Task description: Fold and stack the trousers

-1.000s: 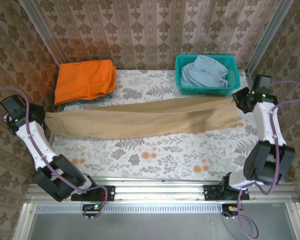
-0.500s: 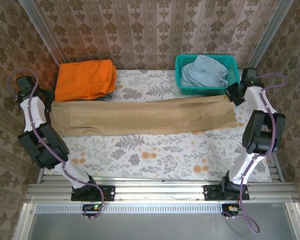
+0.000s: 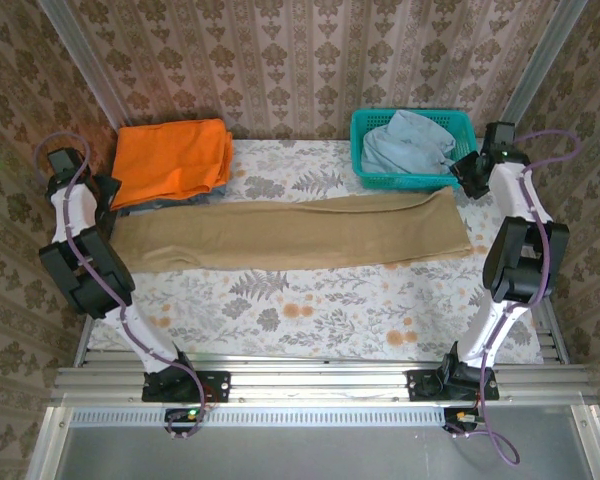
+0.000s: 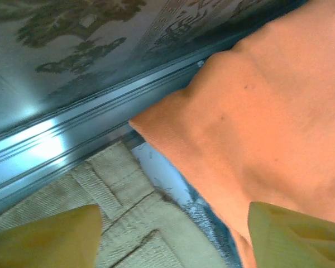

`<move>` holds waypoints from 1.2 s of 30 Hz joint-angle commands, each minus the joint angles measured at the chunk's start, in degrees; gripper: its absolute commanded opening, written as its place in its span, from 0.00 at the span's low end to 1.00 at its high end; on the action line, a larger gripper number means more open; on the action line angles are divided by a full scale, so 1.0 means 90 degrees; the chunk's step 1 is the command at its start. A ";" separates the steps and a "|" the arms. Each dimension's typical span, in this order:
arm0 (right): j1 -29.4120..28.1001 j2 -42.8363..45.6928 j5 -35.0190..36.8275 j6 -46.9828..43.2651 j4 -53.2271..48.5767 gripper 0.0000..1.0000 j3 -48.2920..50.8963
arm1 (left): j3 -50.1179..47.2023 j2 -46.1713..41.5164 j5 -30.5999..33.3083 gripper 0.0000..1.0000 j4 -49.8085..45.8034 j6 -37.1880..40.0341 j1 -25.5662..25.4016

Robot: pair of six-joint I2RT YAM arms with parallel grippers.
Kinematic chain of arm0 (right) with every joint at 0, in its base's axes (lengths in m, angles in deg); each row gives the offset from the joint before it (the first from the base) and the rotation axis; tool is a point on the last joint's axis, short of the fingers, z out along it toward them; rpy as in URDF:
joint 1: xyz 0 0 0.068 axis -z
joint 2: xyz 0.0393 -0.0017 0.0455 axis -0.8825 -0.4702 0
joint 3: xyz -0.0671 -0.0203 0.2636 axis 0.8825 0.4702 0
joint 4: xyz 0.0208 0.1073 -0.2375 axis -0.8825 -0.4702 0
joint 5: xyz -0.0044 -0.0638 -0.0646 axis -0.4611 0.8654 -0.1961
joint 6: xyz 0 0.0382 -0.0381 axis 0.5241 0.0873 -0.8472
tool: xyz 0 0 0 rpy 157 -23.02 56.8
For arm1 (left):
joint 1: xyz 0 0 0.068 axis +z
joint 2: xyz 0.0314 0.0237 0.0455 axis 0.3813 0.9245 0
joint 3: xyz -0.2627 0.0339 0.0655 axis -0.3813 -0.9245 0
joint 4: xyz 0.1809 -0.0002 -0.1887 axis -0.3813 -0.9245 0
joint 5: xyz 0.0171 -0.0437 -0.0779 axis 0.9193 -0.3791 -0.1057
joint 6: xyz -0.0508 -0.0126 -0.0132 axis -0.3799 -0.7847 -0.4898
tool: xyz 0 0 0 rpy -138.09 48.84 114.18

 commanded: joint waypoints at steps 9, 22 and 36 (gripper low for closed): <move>0.0009 0.1169 -0.0240 -0.0231 0.0353 0.46 0.2200 | -0.3382 -0.3187 -0.0373 0.74 0.0967 0.0026 -0.1073; 0.0073 0.1653 -0.0615 0.0000 0.0332 0.51 0.3693 | -0.5674 -0.5702 0.0112 0.75 -0.0131 0.0225 -0.1403; -0.0193 0.2016 -0.1090 -0.0065 0.0625 0.50 0.4351 | -0.6825 -0.5639 0.0008 0.49 0.0348 -0.0061 -0.1424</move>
